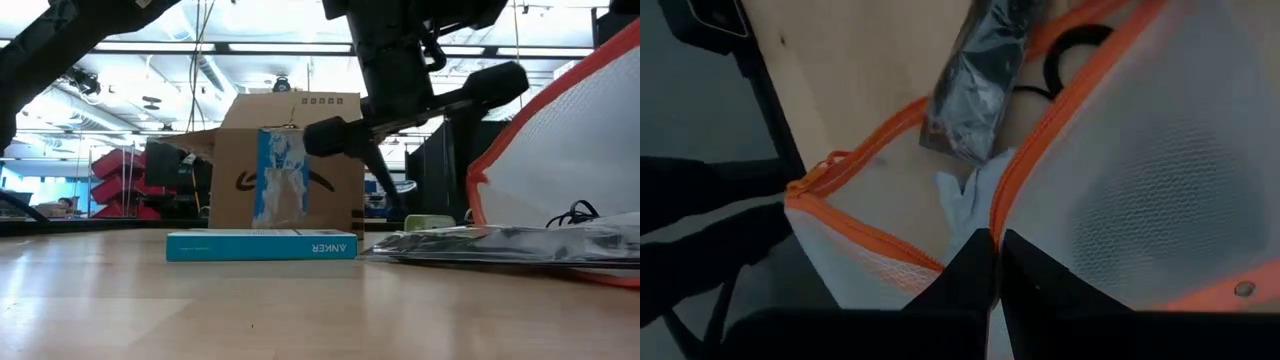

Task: Unpack boxes
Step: Put the green charger adapter into the zip bag

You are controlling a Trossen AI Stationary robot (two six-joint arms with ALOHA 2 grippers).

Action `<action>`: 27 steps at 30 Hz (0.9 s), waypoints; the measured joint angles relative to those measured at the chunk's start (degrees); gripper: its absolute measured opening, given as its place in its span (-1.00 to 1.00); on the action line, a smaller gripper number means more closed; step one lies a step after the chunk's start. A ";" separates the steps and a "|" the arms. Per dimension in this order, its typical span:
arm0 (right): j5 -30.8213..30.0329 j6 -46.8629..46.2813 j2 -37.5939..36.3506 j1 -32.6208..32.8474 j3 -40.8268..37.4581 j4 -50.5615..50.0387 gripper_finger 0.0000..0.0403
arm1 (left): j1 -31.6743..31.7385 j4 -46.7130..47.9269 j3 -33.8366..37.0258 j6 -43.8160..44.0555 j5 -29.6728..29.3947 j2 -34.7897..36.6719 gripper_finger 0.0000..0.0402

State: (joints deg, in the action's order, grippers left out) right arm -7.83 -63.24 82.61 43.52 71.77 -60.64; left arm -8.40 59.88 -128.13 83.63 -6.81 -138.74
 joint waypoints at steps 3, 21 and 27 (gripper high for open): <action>-0.26 0.08 0.00 0.32 0.00 0.71 -1.00 | -0.06 -0.40 0.99 3.16 -0.26 -0.01 0.19; -1.38 0.52 0.02 1.48 0.00 3.34 -1.00 | -0.69 -3.82 7.31 18.89 -0.72 -0.06 0.19; -2.24 0.54 0.02 1.48 0.00 3.34 -1.00 | -0.69 -2.68 7.37 15.89 -1.39 -0.06 0.14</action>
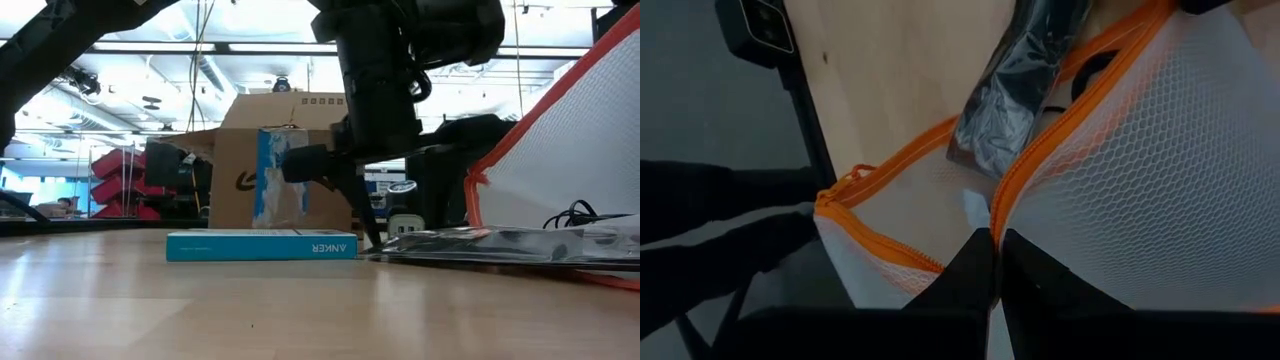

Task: Unpack boxes
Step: Put the green charger adapter into the zip bag

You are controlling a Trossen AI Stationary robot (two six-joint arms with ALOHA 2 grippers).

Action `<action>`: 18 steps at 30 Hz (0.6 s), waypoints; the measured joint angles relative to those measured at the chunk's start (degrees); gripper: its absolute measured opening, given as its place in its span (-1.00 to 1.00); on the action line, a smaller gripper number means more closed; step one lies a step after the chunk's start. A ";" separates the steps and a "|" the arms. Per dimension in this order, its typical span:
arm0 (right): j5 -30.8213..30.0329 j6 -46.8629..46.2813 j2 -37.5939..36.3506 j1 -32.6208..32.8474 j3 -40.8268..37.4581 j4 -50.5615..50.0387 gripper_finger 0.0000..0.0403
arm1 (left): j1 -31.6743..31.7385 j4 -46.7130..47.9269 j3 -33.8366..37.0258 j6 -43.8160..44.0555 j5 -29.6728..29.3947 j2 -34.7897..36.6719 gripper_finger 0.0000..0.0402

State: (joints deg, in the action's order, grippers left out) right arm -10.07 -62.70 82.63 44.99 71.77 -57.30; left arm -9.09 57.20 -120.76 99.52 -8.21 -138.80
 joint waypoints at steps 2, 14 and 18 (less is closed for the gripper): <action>-0.07 0.10 0.00 0.00 0.00 0.00 -1.00 | 0.03 -0.06 0.03 -1.18 -0.19 0.00 0.13; -0.18 0.25 0.00 0.00 0.00 0.02 -1.00 | 1.09 -1.31 0.12 -6.23 -3.28 0.00 0.06; -0.21 0.28 0.00 0.00 0.00 0.00 -1.00 | 1.20 -1.98 0.14 -7.38 -4.15 0.00 0.02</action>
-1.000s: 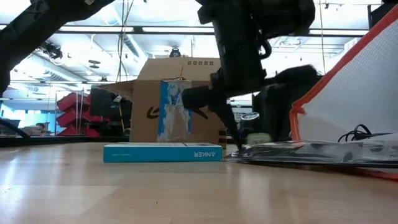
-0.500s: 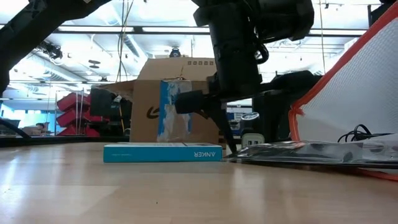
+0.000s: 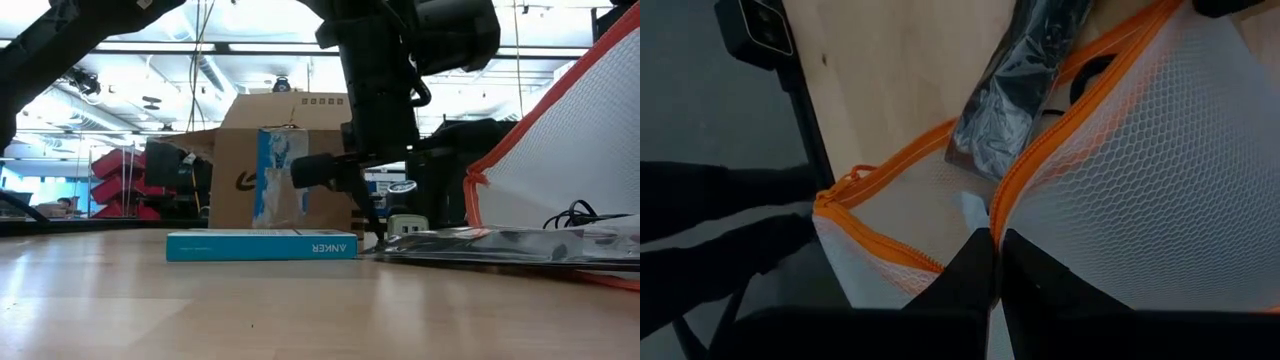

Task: Unpack boxes
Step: Put the green charger adapter into the zip bag

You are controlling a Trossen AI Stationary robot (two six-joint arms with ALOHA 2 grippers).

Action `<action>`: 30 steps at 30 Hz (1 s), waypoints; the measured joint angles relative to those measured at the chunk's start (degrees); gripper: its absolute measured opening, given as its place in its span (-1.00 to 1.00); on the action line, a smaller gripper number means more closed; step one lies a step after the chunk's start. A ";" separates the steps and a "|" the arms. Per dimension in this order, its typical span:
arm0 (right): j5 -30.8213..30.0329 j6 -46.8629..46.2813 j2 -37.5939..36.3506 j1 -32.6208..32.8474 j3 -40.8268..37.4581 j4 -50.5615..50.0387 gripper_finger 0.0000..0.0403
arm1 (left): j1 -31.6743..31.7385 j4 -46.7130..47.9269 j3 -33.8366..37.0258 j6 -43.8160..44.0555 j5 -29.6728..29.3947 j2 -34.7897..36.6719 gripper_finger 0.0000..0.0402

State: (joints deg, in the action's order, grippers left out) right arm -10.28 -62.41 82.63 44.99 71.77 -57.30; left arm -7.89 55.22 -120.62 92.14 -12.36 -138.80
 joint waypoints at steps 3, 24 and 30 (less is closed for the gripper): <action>-0.05 0.01 0.00 0.00 0.00 0.00 -1.00 | -0.25 -0.09 0.00 1.74 -0.04 0.00 -0.09; -1.46 -4.85 0.00 0.01 0.00 -0.17 -1.00 | -12.25 13.59 -6.31 -21.86 -6.29 3.28 -0.32; -1.51 -7.94 0.00 0.07 0.00 -0.28 -1.00 | -19.48 14.26 -9.43 -32.00 -11.46 4.52 -0.32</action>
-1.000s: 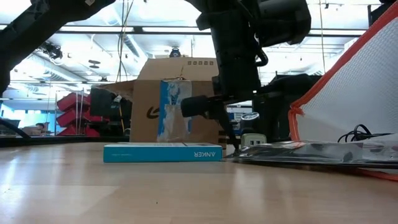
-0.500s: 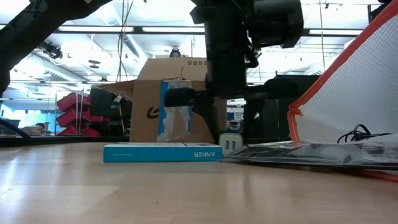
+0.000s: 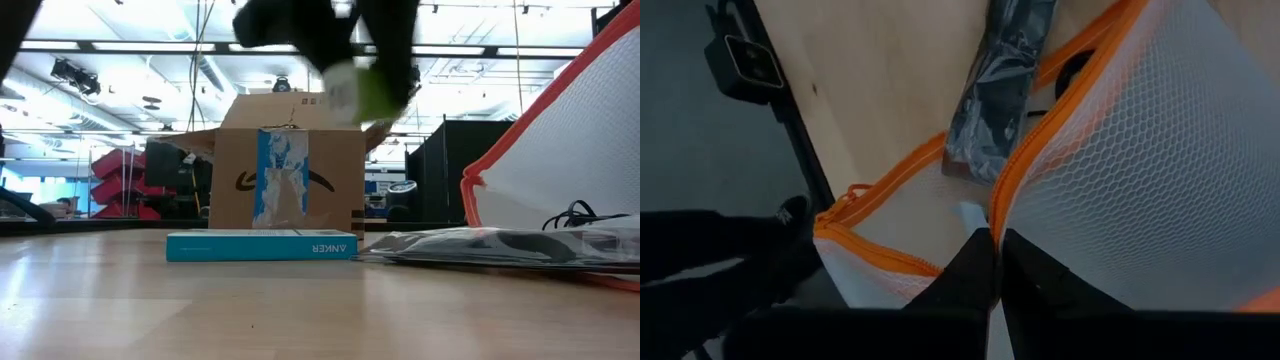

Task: Unpack boxes
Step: Put the green charger adapter into the zip bag

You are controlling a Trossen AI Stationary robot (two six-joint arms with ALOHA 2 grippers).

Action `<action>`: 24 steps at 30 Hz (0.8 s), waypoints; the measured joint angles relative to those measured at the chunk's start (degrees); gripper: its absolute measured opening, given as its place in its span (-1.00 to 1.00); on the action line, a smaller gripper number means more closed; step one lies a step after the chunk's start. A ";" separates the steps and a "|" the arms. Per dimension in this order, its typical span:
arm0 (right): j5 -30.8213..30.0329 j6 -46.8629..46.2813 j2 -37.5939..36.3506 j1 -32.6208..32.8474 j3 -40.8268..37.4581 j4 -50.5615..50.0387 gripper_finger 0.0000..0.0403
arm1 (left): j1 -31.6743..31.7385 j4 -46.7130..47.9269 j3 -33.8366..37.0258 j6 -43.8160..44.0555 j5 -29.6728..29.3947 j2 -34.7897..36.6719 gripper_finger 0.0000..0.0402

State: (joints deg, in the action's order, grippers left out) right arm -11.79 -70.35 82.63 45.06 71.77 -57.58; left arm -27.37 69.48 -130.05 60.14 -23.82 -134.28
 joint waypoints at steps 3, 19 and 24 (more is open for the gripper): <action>0.31 -0.56 0.00 0.00 0.00 1.04 -1.00 | -1.96 -11.56 2.66 -5.30 -2.45 -0.06 -0.32; 4.25 -2.44 0.00 -0.67 0.00 3.77 -1.00 | 3.74 -58.33 18.23 -25.45 -2.11 -0.19 -0.13; 4.19 -1.93 0.00 -1.37 0.00 4.24 -1.00 | 6.24 -67.12 21.40 -29.06 0.92 -0.20 0.05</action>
State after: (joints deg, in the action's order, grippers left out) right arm -7.60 -72.28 82.63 43.68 71.77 -53.34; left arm -21.13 2.36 -108.65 31.09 -22.90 -134.48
